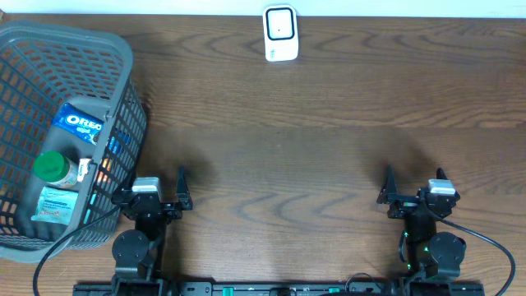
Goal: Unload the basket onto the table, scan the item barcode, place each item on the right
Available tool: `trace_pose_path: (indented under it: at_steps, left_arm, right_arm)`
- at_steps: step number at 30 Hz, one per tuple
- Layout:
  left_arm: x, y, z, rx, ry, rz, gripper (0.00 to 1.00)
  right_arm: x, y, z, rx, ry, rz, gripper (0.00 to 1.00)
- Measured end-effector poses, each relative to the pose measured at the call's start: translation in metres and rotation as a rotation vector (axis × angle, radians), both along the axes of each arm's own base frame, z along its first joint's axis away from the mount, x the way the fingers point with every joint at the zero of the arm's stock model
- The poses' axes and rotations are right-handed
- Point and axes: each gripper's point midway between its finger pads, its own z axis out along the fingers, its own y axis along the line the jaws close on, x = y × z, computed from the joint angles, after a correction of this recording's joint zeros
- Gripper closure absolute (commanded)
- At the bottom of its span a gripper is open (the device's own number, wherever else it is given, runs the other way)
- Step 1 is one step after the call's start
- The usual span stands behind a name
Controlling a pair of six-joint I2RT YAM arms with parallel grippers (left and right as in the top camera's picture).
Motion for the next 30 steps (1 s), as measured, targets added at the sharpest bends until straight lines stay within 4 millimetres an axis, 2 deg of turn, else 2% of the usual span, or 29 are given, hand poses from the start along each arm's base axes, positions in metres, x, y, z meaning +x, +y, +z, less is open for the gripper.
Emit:
trace_pose_path:
  at_steps: [19, 25, 30]
  left_arm:
    - [0.000, -0.001, 0.001, 0.000, 0.000, -0.003, 0.02]
    - [-0.003, -0.018, 0.002, -0.011, 0.019, -0.103, 0.02]
    - [-0.008, -0.031, 0.020, -0.029, 0.048, -0.180, 0.02]
  right_arm:
    - [0.000, 0.000, 0.000, 0.000, 0.000, 0.000, 0.01]
    - [0.000, 0.000, 0.000, 0.000, 0.000, 0.000, 0.01]
    - [0.000, 0.000, 0.000, 0.000, 0.000, 0.000, 0.01]
